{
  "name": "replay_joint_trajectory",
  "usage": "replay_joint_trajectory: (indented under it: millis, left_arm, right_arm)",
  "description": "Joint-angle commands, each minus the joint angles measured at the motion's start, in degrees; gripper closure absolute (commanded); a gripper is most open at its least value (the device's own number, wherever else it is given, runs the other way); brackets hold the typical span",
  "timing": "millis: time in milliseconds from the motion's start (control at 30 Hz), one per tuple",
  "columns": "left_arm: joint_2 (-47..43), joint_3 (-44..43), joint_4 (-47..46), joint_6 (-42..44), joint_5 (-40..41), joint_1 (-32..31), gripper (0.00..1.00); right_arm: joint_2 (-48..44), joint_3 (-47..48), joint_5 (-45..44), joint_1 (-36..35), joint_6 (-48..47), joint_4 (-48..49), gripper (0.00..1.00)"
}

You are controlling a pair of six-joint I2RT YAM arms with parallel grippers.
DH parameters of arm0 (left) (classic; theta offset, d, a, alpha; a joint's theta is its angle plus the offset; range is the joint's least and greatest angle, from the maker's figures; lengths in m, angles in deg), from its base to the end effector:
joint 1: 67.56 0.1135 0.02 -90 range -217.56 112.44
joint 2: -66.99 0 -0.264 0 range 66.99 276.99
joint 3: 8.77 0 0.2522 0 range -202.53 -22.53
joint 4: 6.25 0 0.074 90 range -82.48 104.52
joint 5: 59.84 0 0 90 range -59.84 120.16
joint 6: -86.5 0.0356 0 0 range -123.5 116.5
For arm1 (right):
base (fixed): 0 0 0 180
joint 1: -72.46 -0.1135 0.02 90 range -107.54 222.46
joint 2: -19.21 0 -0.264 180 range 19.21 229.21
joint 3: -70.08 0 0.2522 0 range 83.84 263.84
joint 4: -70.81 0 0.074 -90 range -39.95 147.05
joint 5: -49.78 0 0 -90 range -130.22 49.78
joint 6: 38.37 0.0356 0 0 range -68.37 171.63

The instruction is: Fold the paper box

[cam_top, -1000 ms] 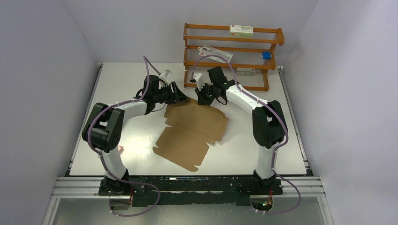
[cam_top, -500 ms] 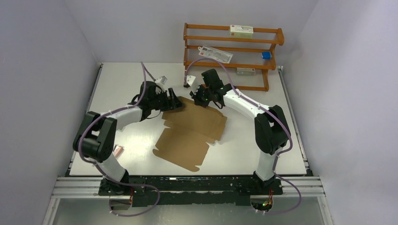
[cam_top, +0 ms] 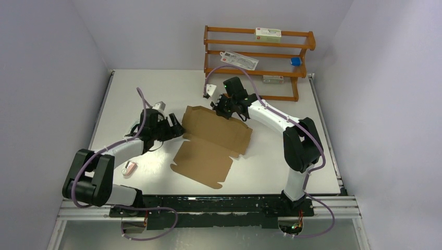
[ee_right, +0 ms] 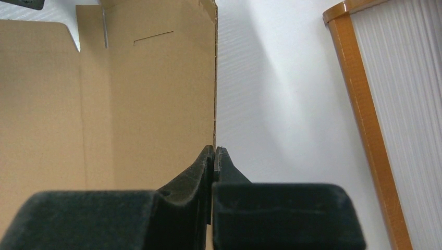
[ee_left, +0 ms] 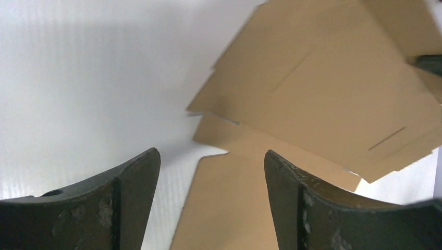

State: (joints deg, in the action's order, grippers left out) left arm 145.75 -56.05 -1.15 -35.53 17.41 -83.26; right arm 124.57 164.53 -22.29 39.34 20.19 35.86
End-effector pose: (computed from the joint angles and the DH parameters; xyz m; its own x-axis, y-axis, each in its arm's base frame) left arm 0.2587 -0.0809 0.1759 -0.7168 -0.3358 -0.6110 0.0641 0.8409 -0.5374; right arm 0.3397 0.2347 0.2429 -0.1480 -0.6891 -0.7094 -0.9102 0.3754 -0.1748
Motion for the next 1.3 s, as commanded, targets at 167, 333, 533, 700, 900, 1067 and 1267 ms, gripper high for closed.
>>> replay_joint_trajectory:
  millis: [167, 333, 533, 700, 900, 1067, 1267]
  left_arm:
    - [8.23, 1.63, -9.76, -1.52, -10.99, 3.05, 0.26]
    - [11.41, 1.4, -12.55, -1.44, -13.1, 3.05, 0.29]
    - [13.93, 1.63, -15.91, -2.56, -16.2, 2.83, 0.36]
    - [15.18, 1.56, -16.89, -2.66, -16.84, 2.45, 0.41]
    - [12.42, 2.44, -18.6, -2.68, -17.67, 1.23, 0.5]
    - [10.14, 1.61, -16.8, -0.52, -15.08, -2.56, 0.54]
    - [9.75, 1.78, -17.88, -0.25, -13.73, -5.12, 0.55]
  right_arm:
    - [-1.8, -0.46, -1.39, -0.87, -1.31, 0.24, 1.0]
    - [-1.91, -0.7, -1.11, -0.96, -1.18, 0.62, 1.0]
    - [-1.89, -0.7, -1.09, -1.14, -0.89, 0.71, 1.0]
    - [-1.92, -0.66, -0.99, -1.41, -0.83, 0.89, 1.0]
    - [-1.64, -0.81, -2.05, -1.73, -0.8, 1.33, 1.0]
    - [-1.27, -0.98, -2.69, -1.92, -0.37, 2.08, 1.0]
    - [-1.54, -1.58, -3.39, -2.01, -0.26, 3.85, 0.99]
